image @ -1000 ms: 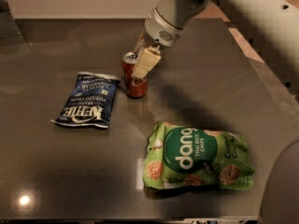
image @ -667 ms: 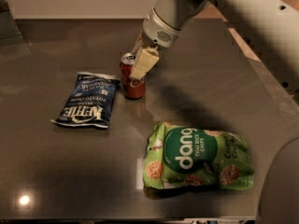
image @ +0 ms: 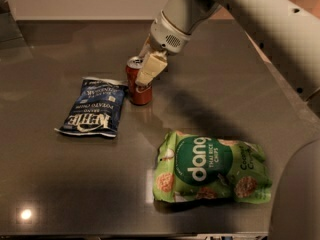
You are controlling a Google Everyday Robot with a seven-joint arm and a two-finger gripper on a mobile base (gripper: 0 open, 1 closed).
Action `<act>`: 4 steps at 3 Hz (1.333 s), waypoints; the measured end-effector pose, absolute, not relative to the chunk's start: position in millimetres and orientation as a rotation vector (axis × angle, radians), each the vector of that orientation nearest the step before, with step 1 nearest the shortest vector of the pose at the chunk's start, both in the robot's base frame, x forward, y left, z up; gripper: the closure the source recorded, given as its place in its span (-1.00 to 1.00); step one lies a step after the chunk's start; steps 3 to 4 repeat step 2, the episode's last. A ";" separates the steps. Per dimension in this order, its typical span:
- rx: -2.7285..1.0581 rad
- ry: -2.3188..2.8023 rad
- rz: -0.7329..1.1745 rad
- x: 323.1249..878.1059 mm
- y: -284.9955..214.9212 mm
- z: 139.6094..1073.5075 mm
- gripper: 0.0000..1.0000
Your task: Move coke can near blue chip bag
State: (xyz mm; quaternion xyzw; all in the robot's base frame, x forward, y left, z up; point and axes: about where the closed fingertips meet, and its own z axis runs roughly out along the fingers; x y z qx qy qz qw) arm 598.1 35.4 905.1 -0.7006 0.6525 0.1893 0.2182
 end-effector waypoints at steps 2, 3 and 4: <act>-1.941 1.805 0.526 598.4 37.2 903.8 -1.00; -1.941 1.805 0.526 598.4 37.2 903.8 -1.00; -1.941 1.805 0.526 598.4 37.2 903.8 -1.00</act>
Offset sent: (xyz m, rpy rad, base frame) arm 0.0003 0.0016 -0.0011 0.0007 0.0007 0.0015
